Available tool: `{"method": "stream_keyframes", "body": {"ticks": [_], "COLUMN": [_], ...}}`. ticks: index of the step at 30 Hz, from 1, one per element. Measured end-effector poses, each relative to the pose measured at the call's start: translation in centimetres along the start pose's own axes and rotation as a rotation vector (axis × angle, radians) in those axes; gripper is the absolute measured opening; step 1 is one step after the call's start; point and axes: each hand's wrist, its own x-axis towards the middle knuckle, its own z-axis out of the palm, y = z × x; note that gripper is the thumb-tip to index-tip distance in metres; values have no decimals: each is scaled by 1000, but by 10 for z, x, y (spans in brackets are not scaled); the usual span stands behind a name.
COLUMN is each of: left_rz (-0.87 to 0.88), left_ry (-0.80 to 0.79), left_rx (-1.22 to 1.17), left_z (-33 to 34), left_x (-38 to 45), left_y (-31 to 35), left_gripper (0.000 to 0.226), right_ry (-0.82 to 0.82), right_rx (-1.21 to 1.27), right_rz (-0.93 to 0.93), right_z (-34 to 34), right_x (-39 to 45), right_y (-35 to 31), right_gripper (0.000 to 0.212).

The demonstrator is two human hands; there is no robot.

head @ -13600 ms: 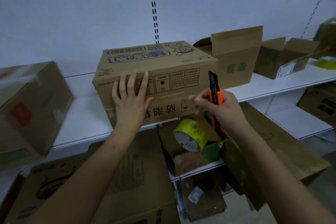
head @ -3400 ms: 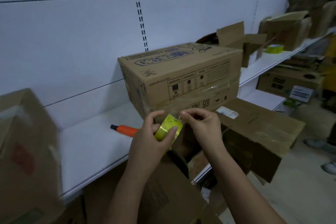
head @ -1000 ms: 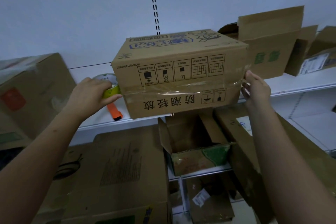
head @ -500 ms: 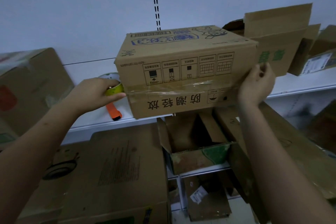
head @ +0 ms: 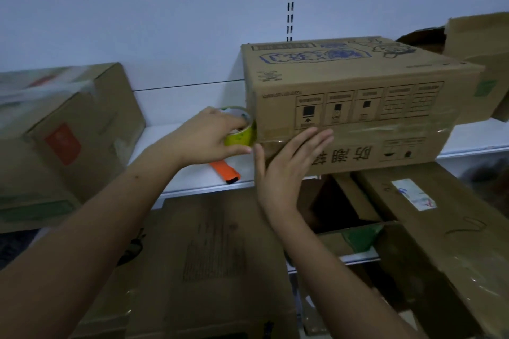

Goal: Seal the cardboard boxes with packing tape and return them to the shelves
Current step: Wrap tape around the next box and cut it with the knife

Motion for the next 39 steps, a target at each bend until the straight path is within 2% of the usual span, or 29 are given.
{"method": "stream_keyframes", "body": {"ticks": [3,4,6,7,8,9,11,12,14,16,18,20,22,25,28,31,33,36,39], "left_rz": [0,-1,31,52,71,87,124,145,167,153,132,126,135,158,172,188,177,132,113], "left_ry": [-117,-128,-118,-113,-112,-111,-86,-65,-41,-51,-70,-97,-130,-152,-97,-71,-59,-48,-69], "left_rx": [-118,-179,-267,-288,-303,-316,-348,-378,-451,-499,-516,-524,-508,-460,-379,-360,-334,-275,-348], "left_z": [-10,-13,-16,-16,-16,-15,-11,-10,-9,-8,-7,-6,-6,-8,-6,0,1,-1,2], "left_x": [-3,-3,-1,-1,0,0,0,-1,-3,-3,-1,3,8,10,4,0,3,8,6], "left_y": [-20,-26,-34,-36,-38,-39,-39,-39,-36,-36,-37,-38,-39,-39,-34,-27,-23,-19,-23], "left_gripper": [51,49,47,47,48,49,51,53,58,62,64,65,66,69,77,82,80,76,72], "right_ry": [84,169,337,307,195,37,-254,-341,-464,-513,-515,-486,-401,-221,-31,105,194,221,160], "right_rx": [-73,-66,-28,-16,-31,-61,-138,-185,-362,-469,-456,-337,-244,-133,33,124,115,58,-139], "right_rz": [25,-47,-281,-364,-403,-382,-249,-208,-197,-104,95,297,398,404,384,324,259,198,163], "right_z": [-3,-5,-4,2,10,19,35,39,34,16,-12,-42,-64,-72,-71,-73,-72,-69,-62], "right_x": [-3,-7,-24,-34,-41,-45,-42,-38,-30,-35,-54,-86,-118,-143,-136,-93,-45,29,63], "right_y": [-6,-8,-21,-29,-37,-46,-60,-63,-68,-64,-49,-34,-29,-45,-66,-83,-94,-110,-107], "right_gripper": [91,78,38,23,17,20,41,45,37,31,24,17,16,17,37,34,47,72,70]}}
